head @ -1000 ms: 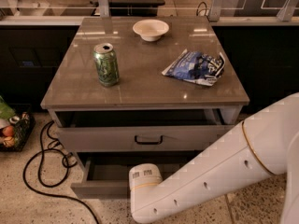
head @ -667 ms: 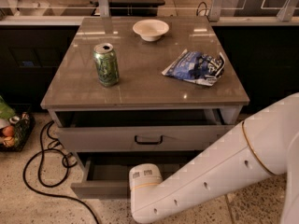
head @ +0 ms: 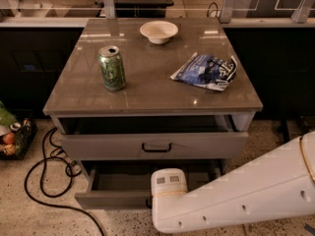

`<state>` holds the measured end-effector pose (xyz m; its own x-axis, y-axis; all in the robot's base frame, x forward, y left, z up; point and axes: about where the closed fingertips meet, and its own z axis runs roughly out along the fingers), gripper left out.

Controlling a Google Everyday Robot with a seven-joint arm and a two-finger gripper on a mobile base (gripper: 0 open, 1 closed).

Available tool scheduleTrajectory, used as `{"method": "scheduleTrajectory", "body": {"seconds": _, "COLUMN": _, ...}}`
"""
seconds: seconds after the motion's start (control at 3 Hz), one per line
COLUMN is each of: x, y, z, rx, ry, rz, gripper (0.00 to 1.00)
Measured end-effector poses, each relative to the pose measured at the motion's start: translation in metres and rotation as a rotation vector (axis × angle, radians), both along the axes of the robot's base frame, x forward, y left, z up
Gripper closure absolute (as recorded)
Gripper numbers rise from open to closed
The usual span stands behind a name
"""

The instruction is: Open middle drawer

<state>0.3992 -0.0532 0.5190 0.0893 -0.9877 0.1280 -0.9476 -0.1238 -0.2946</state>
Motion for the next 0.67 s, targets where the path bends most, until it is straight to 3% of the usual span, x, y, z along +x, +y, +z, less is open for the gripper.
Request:
{"method": "scheduleTrajectory", "body": {"seconds": 0.33, "x": 0.0453, "y": -0.0433, "z": 0.0229, "rx": 0.07, "ry": -0.098, "rz": 0.0, "gripper": 1.0}}
{"method": "scheduleTrajectory", "body": {"seconds": 0.67, "x": 0.0499, "y": -0.0458, "z": 0.0182, "rx": 0.081, "ry": -0.1, "rz": 0.001, "gripper": 1.0}}
